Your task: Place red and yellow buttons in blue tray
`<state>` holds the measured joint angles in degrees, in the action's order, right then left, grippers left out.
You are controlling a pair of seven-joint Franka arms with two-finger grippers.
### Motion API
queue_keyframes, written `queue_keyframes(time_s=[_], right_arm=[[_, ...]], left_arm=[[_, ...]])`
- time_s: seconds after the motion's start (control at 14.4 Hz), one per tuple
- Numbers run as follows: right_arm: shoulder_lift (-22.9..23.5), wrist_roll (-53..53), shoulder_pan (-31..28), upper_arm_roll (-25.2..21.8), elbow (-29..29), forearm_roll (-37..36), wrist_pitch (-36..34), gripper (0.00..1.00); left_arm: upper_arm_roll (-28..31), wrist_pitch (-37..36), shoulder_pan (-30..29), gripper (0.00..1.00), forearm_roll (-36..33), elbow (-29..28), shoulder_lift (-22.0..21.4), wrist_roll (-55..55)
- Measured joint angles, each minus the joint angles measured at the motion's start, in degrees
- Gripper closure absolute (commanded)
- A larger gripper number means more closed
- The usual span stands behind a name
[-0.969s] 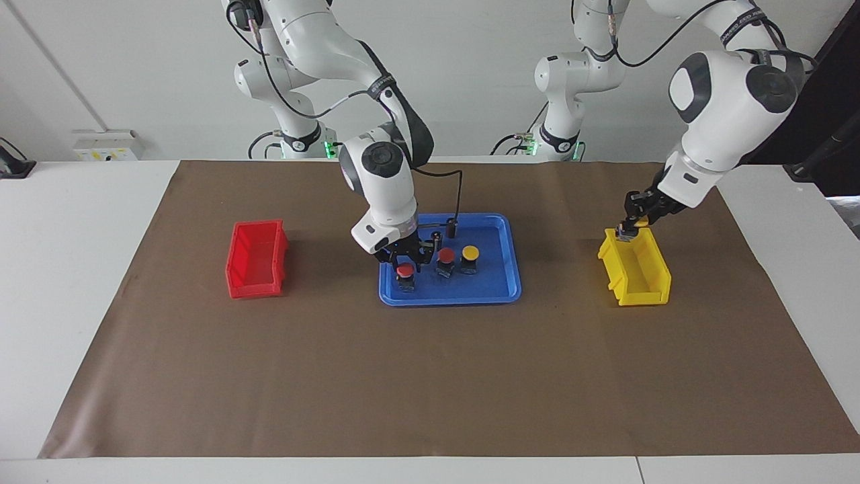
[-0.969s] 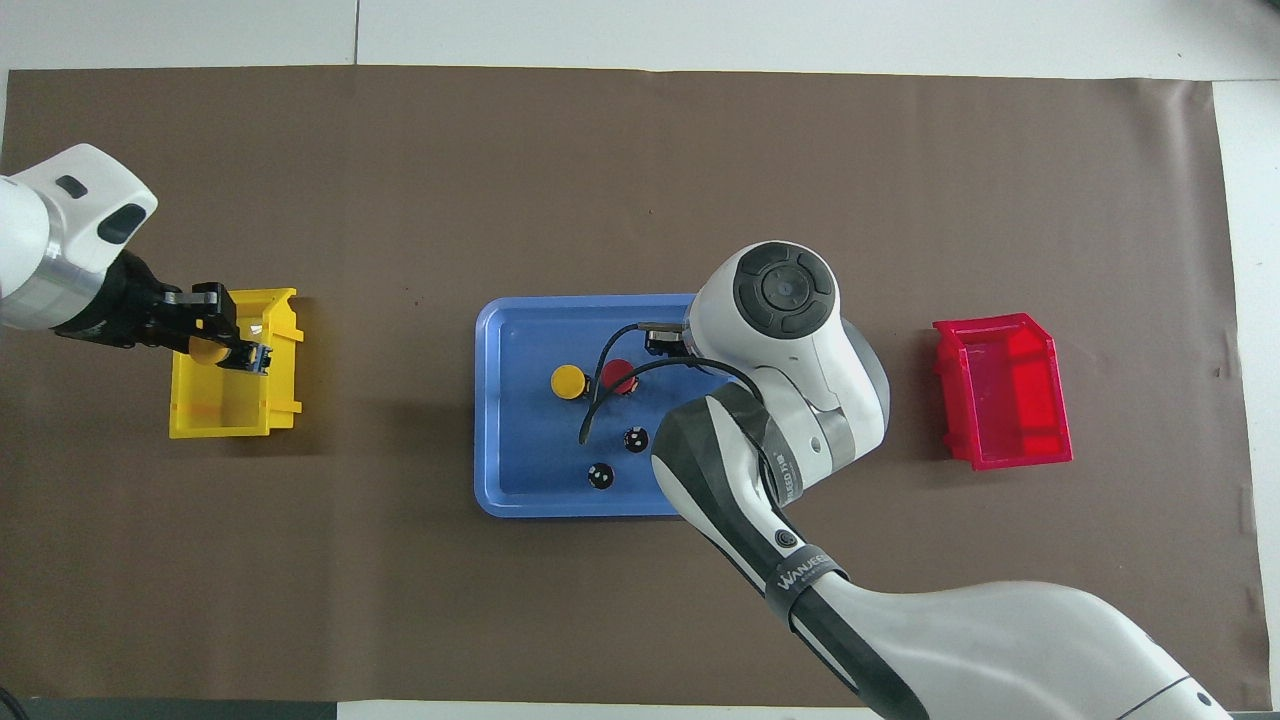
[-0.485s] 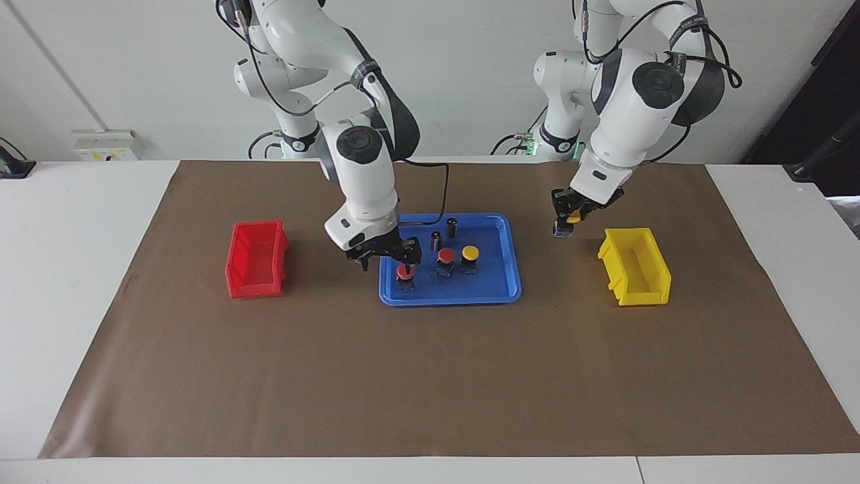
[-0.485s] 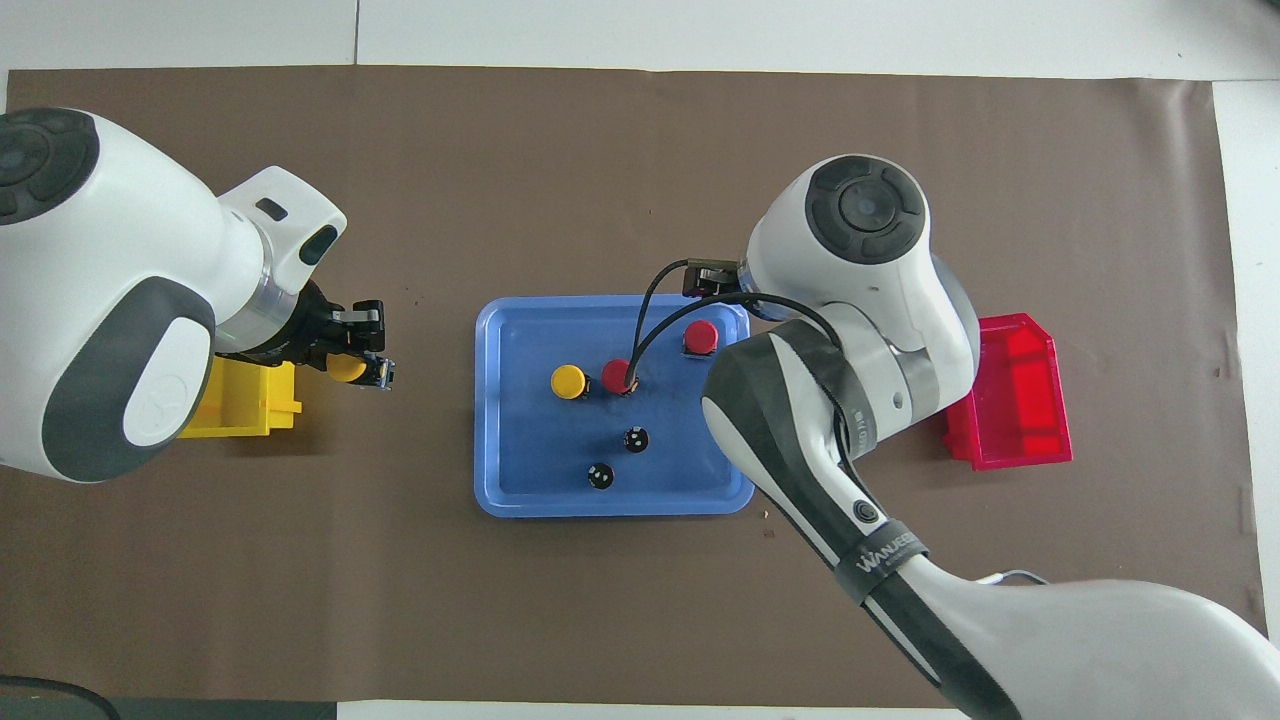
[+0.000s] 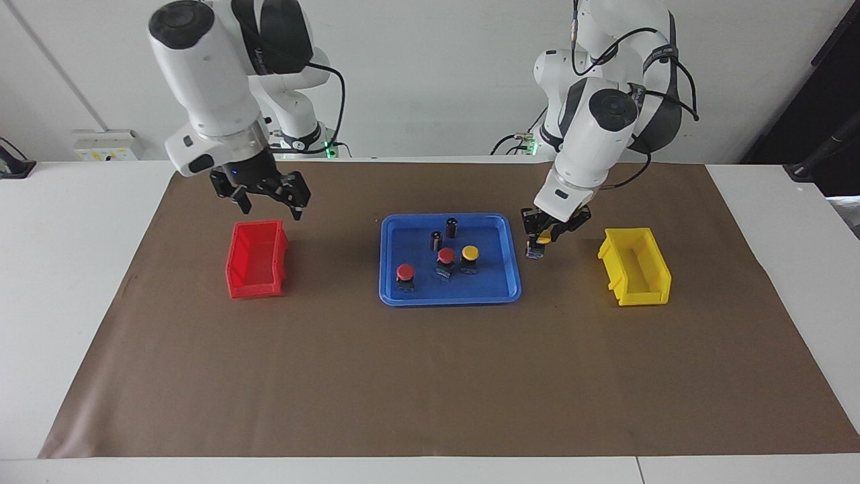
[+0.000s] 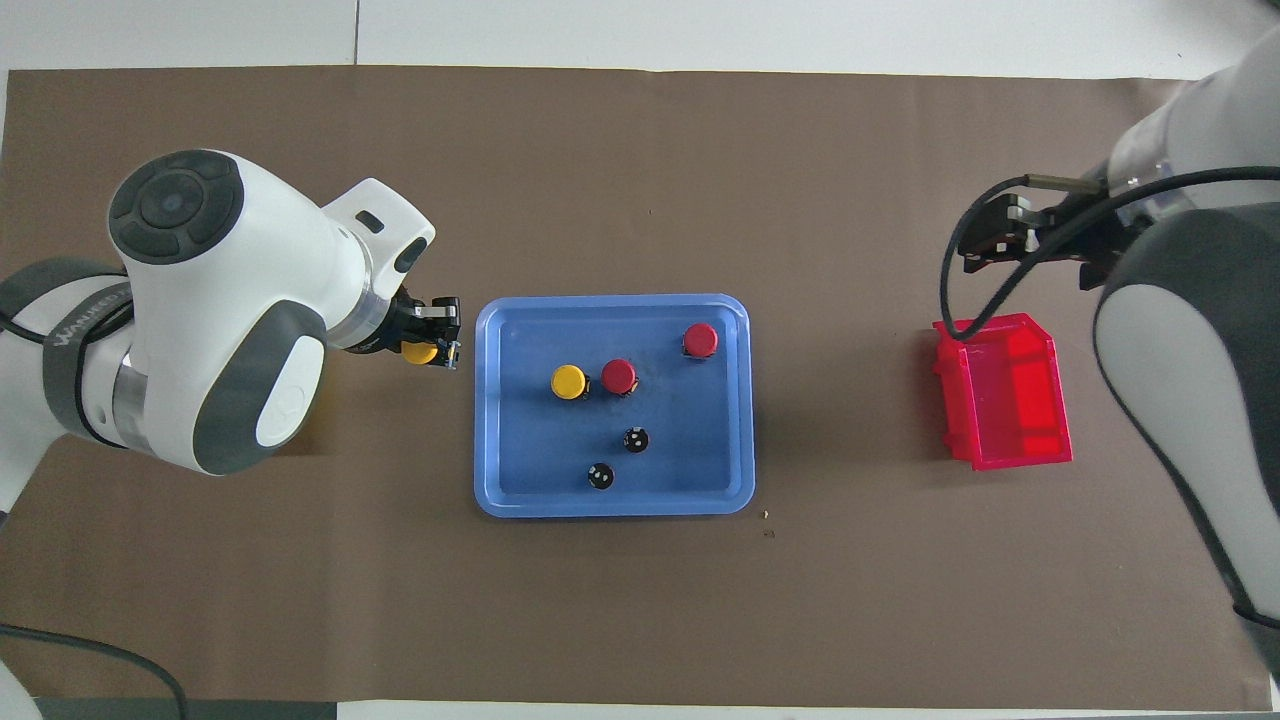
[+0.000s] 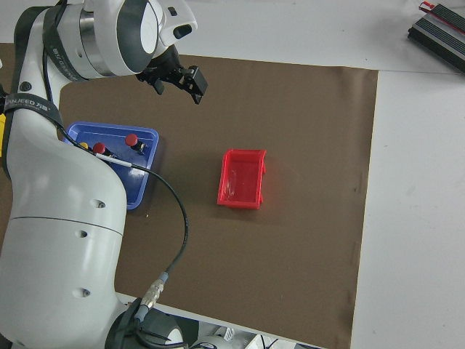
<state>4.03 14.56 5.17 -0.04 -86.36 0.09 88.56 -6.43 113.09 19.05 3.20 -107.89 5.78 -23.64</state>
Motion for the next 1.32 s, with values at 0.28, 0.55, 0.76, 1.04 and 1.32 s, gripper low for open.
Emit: queue_keyframes(time_s=[0.28, 0.55, 0.76, 1.04, 1.32], right_arm=[[-2.5, -12.95, -10.08, -0.04, -1.09, -0.01, -4.07, 0.0], [-2.99, -15.83, -11.49, -0.66, -3.27, -0.14, -4.47, 0.0], [-3.69, -15.91, -11.42, -1.33, -4.11, -0.14, -4.53, 0.0], [-4.39, -15.91, -10.32, -1.34, -4.95, -2.58, -3.53, 0.0], [-4.74, -15.91, -9.26, -1.32, -5.37, -3.74, -0.39, 0.0]], left_arm=[[-0.05, 3.6, 2.13, 0.89, 0.03, -1.79, 1.77, -1.17], [-0.07, 5.74, 5.28, 0.89, 0.06, -2.13, 4.15, -3.88], [-0.07, 7.41, 6.33, 0.89, 0.06, -2.83, 5.15, -4.73], [0.01, 8.08, 6.35, 0.89, 0.06, -3.74, 5.93, -4.73], [0.03, 8.91, 6.42, 0.78, 0.06, -4.54, 6.1, -4.73]])
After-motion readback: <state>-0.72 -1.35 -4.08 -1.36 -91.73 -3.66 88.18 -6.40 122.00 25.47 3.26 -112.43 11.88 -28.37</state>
